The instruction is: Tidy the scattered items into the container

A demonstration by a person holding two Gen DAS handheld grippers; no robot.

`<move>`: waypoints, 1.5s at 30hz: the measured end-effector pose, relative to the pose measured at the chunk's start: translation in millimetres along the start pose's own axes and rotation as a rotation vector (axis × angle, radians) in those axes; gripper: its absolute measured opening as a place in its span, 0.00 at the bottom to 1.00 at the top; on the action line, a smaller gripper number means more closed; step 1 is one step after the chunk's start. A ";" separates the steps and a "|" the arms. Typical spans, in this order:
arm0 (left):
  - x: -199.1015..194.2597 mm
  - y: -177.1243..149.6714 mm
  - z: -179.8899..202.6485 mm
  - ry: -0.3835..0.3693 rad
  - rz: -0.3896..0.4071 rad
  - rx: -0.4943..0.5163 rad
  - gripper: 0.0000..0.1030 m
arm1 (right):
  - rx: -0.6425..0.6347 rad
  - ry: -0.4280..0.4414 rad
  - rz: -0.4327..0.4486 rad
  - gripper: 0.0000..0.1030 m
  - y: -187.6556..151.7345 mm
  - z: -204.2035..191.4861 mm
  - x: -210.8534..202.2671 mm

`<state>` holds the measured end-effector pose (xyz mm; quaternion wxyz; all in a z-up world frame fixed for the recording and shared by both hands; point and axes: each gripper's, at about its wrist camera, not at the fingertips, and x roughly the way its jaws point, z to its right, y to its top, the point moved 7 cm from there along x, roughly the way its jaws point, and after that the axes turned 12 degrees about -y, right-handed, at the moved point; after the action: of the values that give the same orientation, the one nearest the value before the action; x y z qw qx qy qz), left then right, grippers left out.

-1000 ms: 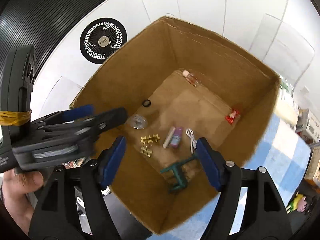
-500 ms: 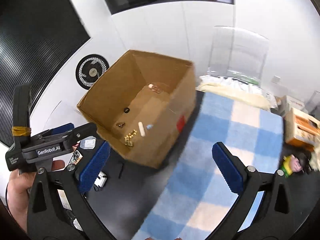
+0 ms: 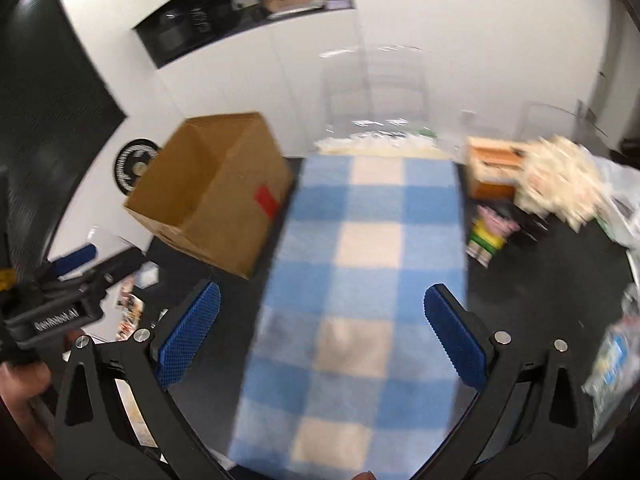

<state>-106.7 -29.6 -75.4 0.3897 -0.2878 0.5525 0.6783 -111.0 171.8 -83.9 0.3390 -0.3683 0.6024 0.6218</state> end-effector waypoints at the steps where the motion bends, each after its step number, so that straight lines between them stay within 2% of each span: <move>1: 2.1 -7.2 9.7 -0.005 -0.017 0.010 1.00 | 0.015 -0.035 -0.014 1.00 -9.5 13.9 -3.3; 3: 5.0 -22.8 25.6 -0.014 -0.047 0.022 1.00 | 0.030 -0.058 -0.042 1.00 -29.8 33.9 -11.7; 8: -1.5 -56.8 48.8 -0.014 -0.095 0.012 1.00 | 0.109 -0.045 -0.076 1.00 -65.2 67.5 -36.0; 15: -33.1 -87.2 67.2 0.023 -0.081 0.048 1.00 | 0.096 -0.045 -0.094 1.00 -91.9 59.4 -71.1; 19: -54.3 -88.1 77.5 0.008 -0.057 0.058 1.00 | 0.031 -0.045 -0.062 1.00 -95.9 43.1 -88.7; 24: -69.5 -86.6 79.5 0.016 -0.042 0.066 1.00 | 0.025 -0.022 -0.059 1.00 -97.4 34.1 -94.0; 26: -72.2 -87.0 75.9 0.025 -0.045 0.061 1.00 | 0.018 -0.021 -0.059 1.00 -98.1 30.5 -94.8; 28: -72.7 -89.4 70.3 0.075 -0.064 0.064 1.00 | 0.017 -0.022 -0.063 1.00 -99.1 28.2 -94.0; 30: -71.7 -91.8 66.0 0.091 -0.082 0.057 1.00 | 0.012 -0.021 -0.068 1.00 -100.0 25.7 -93.3; 34: -73.5 -95.1 58.5 0.077 -0.087 0.020 1.00 | -0.004 -0.020 -0.069 1.00 -100.0 21.8 -93.1; 45: -78.4 -93.5 55.7 0.070 -0.097 0.017 1.00 | -0.030 -0.035 -0.081 1.00 -101.5 18.1 -94.8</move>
<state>16.3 16.1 -47.6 0.4051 -0.3344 0.5569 0.6433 23.2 196.5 -52.5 0.3688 -0.3867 0.5716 0.6227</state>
